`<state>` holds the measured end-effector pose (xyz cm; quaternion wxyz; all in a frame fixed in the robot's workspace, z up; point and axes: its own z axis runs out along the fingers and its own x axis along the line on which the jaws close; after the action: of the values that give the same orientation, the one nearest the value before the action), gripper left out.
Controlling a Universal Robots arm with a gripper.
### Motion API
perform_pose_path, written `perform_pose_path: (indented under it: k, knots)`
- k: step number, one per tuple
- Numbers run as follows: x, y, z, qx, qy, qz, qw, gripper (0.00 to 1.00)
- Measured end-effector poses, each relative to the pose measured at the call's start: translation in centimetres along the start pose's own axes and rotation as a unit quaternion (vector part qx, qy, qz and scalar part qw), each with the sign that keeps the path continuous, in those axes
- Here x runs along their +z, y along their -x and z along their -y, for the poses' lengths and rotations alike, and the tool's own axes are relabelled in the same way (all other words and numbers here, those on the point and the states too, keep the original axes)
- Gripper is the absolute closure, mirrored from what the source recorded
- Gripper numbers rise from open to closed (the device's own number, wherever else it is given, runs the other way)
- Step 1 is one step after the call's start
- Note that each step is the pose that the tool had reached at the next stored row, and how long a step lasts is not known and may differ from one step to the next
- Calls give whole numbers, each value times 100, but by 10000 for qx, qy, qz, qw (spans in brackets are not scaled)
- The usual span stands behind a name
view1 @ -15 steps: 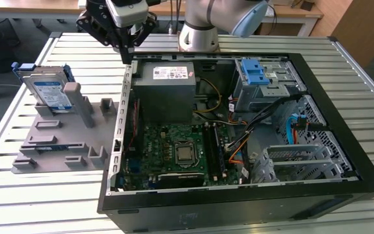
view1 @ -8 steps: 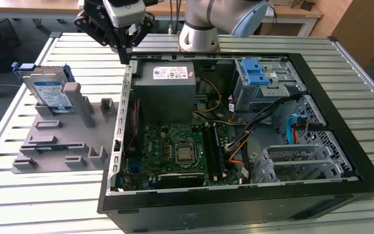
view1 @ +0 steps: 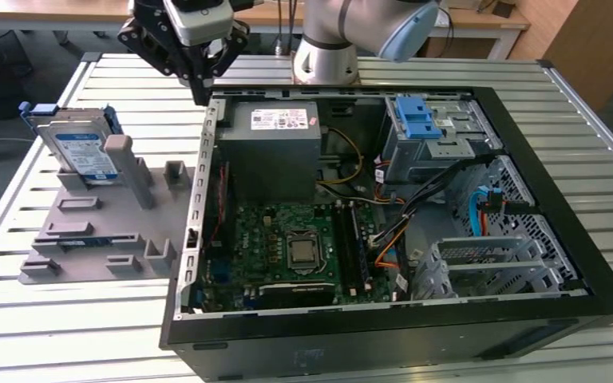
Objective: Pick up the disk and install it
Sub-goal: 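Reach for the disk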
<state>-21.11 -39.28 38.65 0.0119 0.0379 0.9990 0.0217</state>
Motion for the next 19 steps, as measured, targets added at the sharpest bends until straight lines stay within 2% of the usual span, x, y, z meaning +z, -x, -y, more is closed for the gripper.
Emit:
perform_pose_path:
  k: [19]
  knots:
    - [16, -72, -8, 0, 0, -3, 10000, 89]
